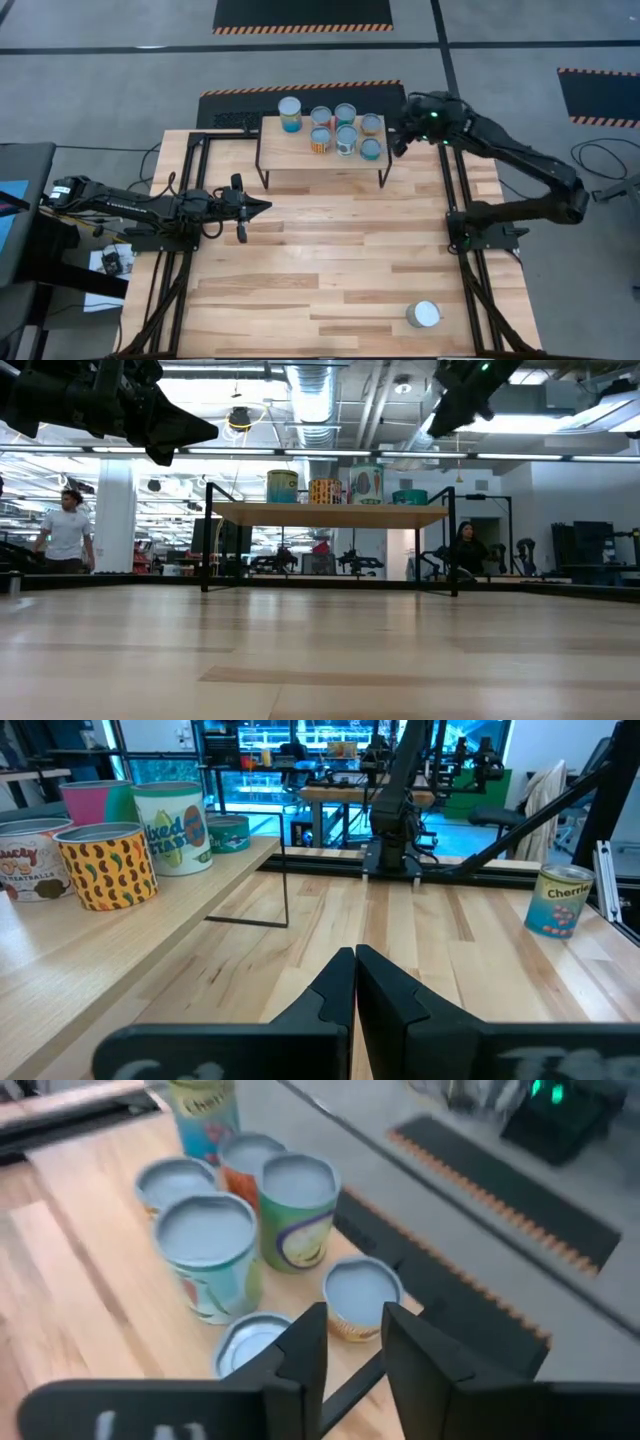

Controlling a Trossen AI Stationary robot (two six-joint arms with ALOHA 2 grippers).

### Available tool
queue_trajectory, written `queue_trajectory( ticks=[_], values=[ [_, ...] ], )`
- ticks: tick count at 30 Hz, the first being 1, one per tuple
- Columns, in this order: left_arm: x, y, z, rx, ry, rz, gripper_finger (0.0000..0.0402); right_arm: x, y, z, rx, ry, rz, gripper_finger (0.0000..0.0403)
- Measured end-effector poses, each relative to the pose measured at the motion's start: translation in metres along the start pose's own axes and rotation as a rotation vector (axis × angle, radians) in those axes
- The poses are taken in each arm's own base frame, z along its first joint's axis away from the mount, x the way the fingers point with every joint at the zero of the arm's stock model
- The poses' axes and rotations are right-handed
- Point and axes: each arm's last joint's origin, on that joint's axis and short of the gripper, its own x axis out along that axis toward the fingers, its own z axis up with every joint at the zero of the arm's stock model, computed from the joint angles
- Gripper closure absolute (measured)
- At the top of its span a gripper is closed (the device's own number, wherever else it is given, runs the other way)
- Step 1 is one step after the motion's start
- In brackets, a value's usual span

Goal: Pick and place cans onto a shelf
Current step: Put the canned cherries on the shelf aligned with the other canned cherries

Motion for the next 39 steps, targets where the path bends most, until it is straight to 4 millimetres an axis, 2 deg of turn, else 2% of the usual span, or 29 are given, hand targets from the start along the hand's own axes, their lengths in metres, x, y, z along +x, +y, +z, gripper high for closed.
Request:
queue_trajectory(
  ticks=[4, 6, 10, 15, 18, 29, 34, 39],
  values=[
    [0.000, 0.000, 0.000, 0.000, 0.000, 0.000, 0.0400, -0.027, 0.006, -0.007, -0.097, -0.067, 0.037, 0.0315],
    [0.000, 0.000, 0.000, -0.001, 0.000, 0.000, 0.0400, -0.032, 0.012, -0.020, -0.127, -0.112, 0.068, 0.0338],
    [0.000, 0.000, 0.000, -0.008, 0.000, 0.000, 0.0400, -0.037, 0.026, -0.060, -0.173, -0.259, 0.189, 0.0390],
    [0.000, 0.000, 0.000, -0.035, 0.000, -0.006, 0.0400, -0.048, 0.044, -0.108, -0.191, -0.390, 0.369, 0.0385],
    [0.000, 0.000, 0.000, -0.031, 0.001, -0.011, 0.0400, -0.058, 0.050, -0.124, -0.183, -0.404, 0.418, 0.0389],
    [0.000, 0.001, 0.000, -0.001, -0.002, 0.031, 0.0400, -0.090, 0.080, -0.150, -0.199, -0.193, 0.552, 0.0395],
    [0.000, 0.001, 0.000, -0.004, -0.001, 0.028, 0.0400, -0.104, 0.108, -0.166, -0.209, -0.002, 0.646, 0.0397],
    [0.000, 0.001, 0.000, -0.002, -0.001, 0.027, 0.0400, -0.127, 0.137, -0.185, -0.238, 0.227, 0.683, 0.0396]
  ],
)
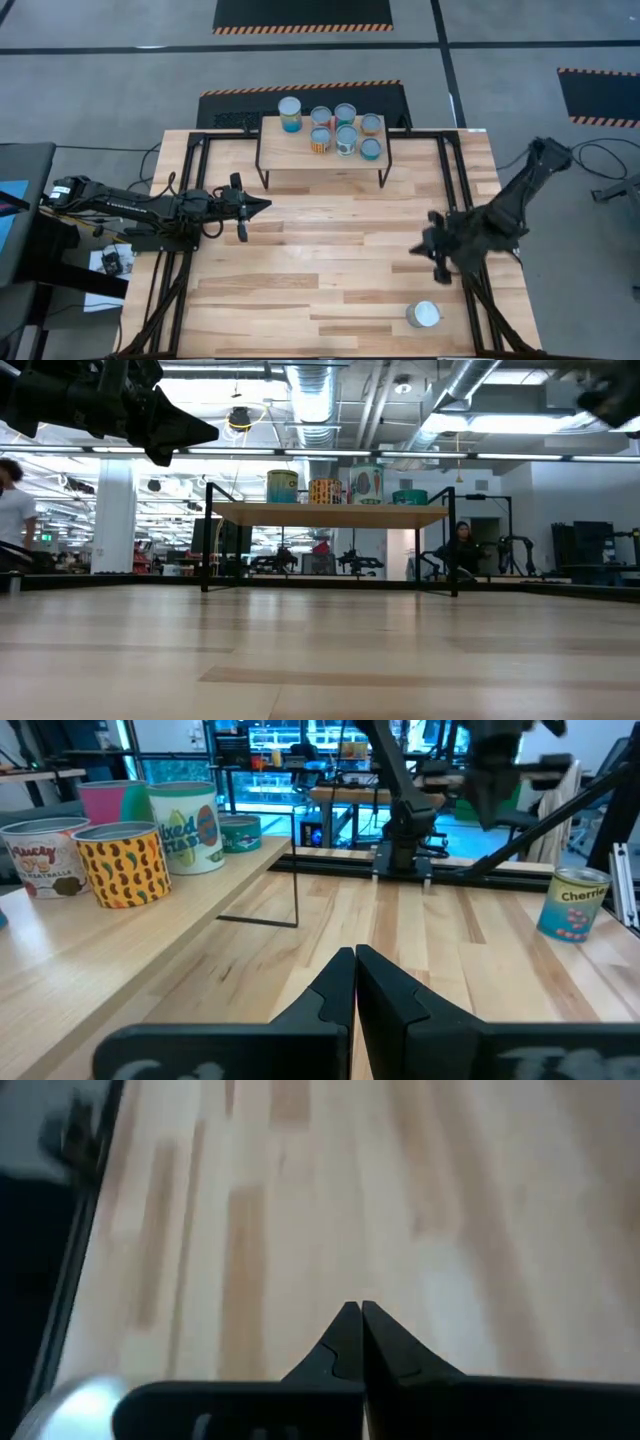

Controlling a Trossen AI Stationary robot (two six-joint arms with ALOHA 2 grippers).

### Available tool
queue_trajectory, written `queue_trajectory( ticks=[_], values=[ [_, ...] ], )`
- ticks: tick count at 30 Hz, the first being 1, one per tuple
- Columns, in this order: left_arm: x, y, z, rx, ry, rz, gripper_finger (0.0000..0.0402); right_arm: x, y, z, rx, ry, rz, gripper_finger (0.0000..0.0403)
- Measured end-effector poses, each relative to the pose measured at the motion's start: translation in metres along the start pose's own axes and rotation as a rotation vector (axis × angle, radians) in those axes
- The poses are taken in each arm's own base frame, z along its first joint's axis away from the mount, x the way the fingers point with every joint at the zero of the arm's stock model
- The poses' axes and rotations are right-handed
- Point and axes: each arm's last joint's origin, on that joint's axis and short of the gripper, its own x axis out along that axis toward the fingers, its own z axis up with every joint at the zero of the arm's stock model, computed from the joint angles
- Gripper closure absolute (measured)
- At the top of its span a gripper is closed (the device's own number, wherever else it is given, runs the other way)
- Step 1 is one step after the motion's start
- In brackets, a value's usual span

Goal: Pick and place cans onto a shelf
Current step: Put the canned cherries on the shelf aligned with the other canned cherries

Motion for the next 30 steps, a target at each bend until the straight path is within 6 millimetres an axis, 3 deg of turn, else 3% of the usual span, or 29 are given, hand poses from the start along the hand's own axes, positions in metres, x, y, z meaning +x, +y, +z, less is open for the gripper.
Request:
queue_trajectory(
  ticks=[6, 11, 16, 20, 30],
  values=[
    [0.000, 0.000, 0.000, 0.000, 0.000, 0.000, 0.0400, -0.005, 0.052, -0.018, 0.110, 0.285, 0.019, 0.0386],
    [0.000, 0.000, 0.000, -0.001, 0.000, 0.000, 0.0400, -0.003, 0.084, -0.034, 0.194, 0.402, 0.004, 0.0329],
    [0.000, 0.000, 0.000, -0.006, 0.000, -0.001, 0.0400, 0.008, 0.086, -0.047, 0.226, 0.509, -0.118, 0.0258],
    [0.000, 0.000, 0.000, -0.006, 0.000, -0.001, 0.0400, 0.015, 0.087, -0.045, 0.246, 0.548, -0.111, 0.0221],
    [0.000, 0.000, 0.000, -0.007, 0.000, 0.000, 0.0400, 0.019, 0.082, -0.027, 0.350, 0.507, -0.052, 0.0225]
  ],
)
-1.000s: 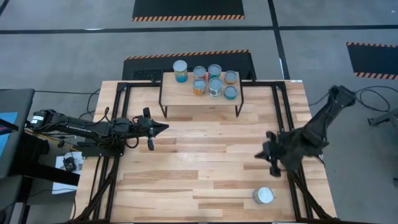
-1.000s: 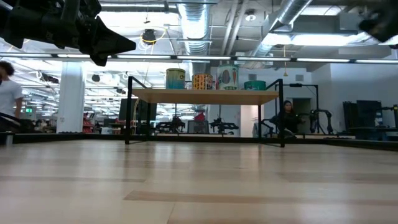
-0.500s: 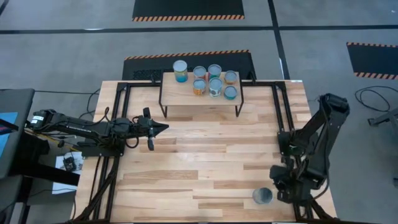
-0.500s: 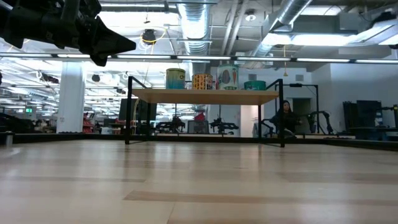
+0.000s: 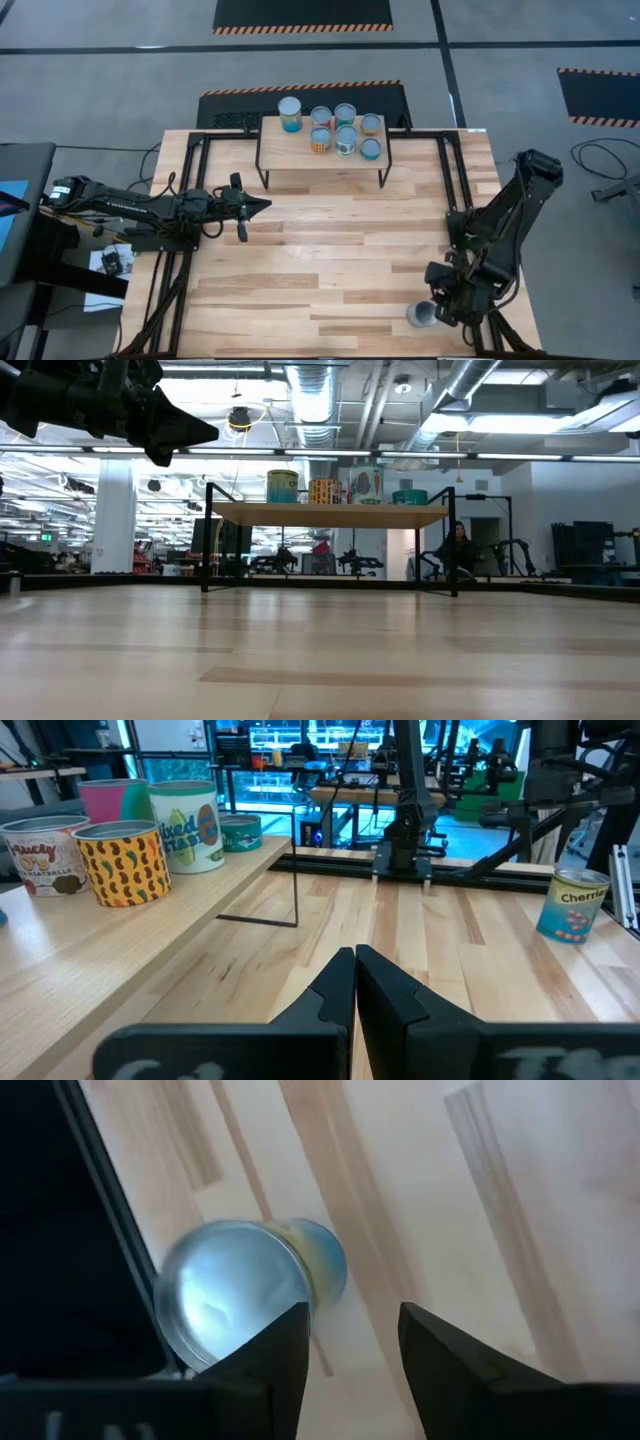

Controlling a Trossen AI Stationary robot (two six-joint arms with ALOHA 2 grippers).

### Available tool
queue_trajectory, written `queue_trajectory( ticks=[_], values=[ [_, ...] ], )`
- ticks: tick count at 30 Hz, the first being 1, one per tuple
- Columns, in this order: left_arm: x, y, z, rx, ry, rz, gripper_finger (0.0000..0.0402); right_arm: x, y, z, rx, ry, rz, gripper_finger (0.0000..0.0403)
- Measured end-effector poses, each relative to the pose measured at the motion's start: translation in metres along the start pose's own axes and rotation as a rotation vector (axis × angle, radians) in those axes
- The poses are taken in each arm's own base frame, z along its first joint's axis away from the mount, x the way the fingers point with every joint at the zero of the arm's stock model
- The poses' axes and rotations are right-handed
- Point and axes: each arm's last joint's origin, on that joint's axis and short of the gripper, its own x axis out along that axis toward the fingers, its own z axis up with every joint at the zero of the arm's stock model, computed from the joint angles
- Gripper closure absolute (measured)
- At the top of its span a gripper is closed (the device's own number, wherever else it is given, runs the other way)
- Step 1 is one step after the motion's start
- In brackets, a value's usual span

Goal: Pick and place cans onto a shelf
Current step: Put the canned cherries on the shelf aligned with the other canned cherries

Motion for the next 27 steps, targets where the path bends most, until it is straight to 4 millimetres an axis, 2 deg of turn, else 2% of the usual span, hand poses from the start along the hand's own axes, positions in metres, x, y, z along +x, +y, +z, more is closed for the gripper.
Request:
queue_trajectory(
  ticks=[8, 18, 22, 27],
  values=[
    [0.000, 0.000, 0.000, 0.000, 0.000, 0.000, 0.0400, 0.012, -0.003, 0.004, 0.027, 0.035, 0.010, 0.0248],
    [0.000, 0.000, 0.000, 0.001, 0.000, 0.001, 0.0400, 0.013, -0.004, 0.004, 0.003, 0.041, 0.010, 0.0288],
    [0.000, 0.000, 0.000, 0.000, 0.000, 0.001, 0.0400, 0.011, -0.004, 0.004, 0.003, 0.046, 0.007, 0.0287],
    [0.000, 0.000, 0.000, 0.000, 0.000, 0.001, 0.0400, 0.004, 0.003, 0.007, 0.008, 0.049, 0.045, 0.0261]
  ],
)
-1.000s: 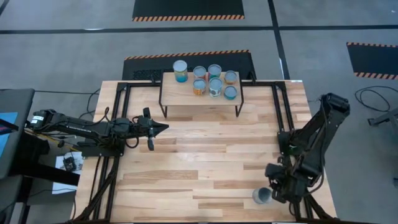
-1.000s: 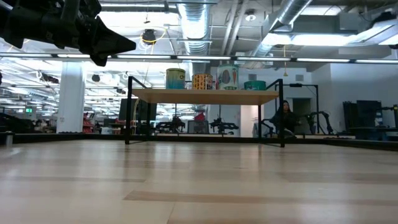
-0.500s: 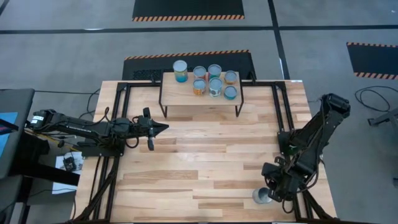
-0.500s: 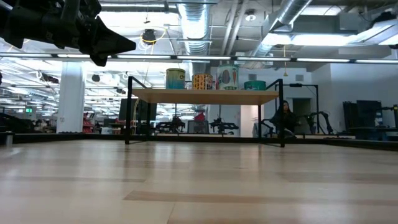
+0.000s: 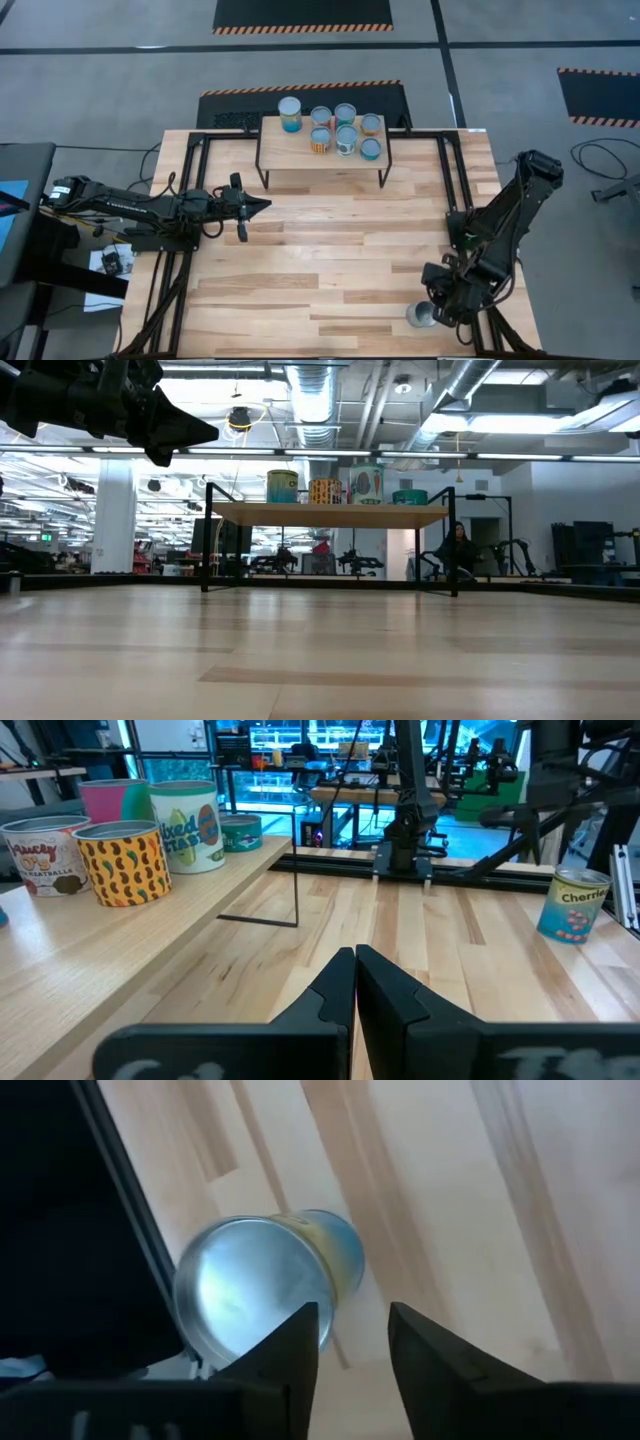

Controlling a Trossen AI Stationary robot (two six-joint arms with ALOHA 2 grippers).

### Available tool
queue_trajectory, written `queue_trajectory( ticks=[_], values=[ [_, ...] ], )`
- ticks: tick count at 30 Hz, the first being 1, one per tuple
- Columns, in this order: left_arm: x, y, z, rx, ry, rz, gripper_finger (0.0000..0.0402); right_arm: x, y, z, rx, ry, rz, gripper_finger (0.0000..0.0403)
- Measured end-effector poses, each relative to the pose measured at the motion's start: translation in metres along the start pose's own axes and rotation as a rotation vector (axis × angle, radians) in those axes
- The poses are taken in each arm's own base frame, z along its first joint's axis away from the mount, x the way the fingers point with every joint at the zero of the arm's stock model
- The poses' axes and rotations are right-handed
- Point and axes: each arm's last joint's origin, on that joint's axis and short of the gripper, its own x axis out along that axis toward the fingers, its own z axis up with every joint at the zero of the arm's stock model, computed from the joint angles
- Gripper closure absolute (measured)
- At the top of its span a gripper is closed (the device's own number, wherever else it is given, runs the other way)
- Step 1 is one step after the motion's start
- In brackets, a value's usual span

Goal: Pick and place cans onto a shelf
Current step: Put the canned cherries on the shelf aligned with the other canned cherries

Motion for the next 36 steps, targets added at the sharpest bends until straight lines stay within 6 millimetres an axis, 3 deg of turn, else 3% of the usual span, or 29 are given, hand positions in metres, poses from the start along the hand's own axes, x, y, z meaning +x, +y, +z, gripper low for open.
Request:
queue_trajectory(
  ticks=[6, 12, 19, 27, 36],
  values=[
    [0.000, 0.000, 0.000, 0.000, 0.000, 0.000, 0.0400, 0.002, 0.003, 0.000, 0.004, -0.004, 0.032, 0.0227],
    [0.000, 0.000, 0.000, -0.001, 0.000, 0.000, 0.0400, 0.013, -0.004, 0.001, 0.015, 0.000, 0.016, 0.0230],
    [0.000, 0.000, 0.000, -0.001, 0.000, 0.000, 0.0400, 0.018, -0.008, 0.004, -0.027, -0.006, 0.020, 0.0277],
    [0.000, 0.000, 0.000, -0.001, 0.000, 0.000, 0.0400, 0.019, -0.005, 0.014, -0.127, -0.037, 0.064, 0.0388],
    [0.000, 0.000, 0.000, -0.002, 0.000, 0.000, 0.0400, 0.016, -0.001, 0.046, -0.189, -0.141, 0.143, 0.0398]
  ],
)
